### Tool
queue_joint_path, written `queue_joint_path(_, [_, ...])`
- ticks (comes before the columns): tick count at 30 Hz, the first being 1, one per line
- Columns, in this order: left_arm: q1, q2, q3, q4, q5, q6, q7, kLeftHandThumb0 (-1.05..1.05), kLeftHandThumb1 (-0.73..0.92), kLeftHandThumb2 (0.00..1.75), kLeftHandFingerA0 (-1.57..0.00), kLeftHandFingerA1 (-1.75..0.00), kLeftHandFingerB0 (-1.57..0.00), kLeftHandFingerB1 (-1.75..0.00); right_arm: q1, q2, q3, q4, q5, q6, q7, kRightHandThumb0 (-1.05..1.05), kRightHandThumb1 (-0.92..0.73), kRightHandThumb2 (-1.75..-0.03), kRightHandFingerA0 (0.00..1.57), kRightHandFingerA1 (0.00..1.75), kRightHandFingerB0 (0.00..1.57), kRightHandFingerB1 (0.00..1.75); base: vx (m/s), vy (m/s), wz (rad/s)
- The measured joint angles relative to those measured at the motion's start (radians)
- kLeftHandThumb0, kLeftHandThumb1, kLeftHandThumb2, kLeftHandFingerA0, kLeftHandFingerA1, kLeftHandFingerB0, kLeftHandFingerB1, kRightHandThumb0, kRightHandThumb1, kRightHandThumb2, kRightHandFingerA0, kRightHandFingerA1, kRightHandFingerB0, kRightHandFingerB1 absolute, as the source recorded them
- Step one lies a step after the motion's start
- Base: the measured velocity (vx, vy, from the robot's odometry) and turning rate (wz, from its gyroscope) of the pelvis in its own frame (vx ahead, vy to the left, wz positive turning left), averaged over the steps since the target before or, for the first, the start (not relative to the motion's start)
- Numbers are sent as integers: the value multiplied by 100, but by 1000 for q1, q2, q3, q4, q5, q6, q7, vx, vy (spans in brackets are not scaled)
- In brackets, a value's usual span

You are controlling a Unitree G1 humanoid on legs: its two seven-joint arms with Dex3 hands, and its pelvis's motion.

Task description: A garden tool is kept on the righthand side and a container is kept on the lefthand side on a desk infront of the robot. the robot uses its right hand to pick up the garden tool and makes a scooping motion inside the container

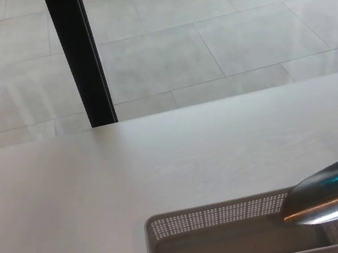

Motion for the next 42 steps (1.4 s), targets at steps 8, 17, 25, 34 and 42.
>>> queue_joint_path(8, [-6, 1, -17, 1, 5, -1, 1, -32, 50, 88, -44, -62, -24, -51, -3, -4, 26, -68, -45, 28, -16, -24, -53, -60, 88, 165, 79, 134, 0, 0, 0])
queue_joint_path(17, [-11, 1, -36, -3, 6, -1, -3, -35, 49, 87, -45, -62, -26, -51, -22, -15, 80, -237, -110, 38, 7, -23, -44, -83, 91, 159, 88, 118, 0, 0, 0])
queue_joint_path(25, [-20, 1, -38, -2, 7, -1, -3, -36, 48, 86, -47, -62, -28, -51, -14, -27, 84, -352, -127, 111, 111, -36, -59, -60, 88, 167, 91, 111, 0, 0, 0])
queue_joint_path(34, [-25, 0, -41, -2, 7, -1, -3, -34, 48, 87, -47, -63, -27, -51, 10, -18, 88, -442, -146, 216, 231, -29, -66, -71, 84, 173, 82, 112, 0, 0, 0])
queue_joint_path(42, [-29, -1, -44, -2, 7, -1, -3, -34, 50, 86, -47, -63, -28, -51, 33, 68, 120, -509, -146, 296, 330, -27, -62, -75, 85, 168, 88, 79, 0, 0, 0])
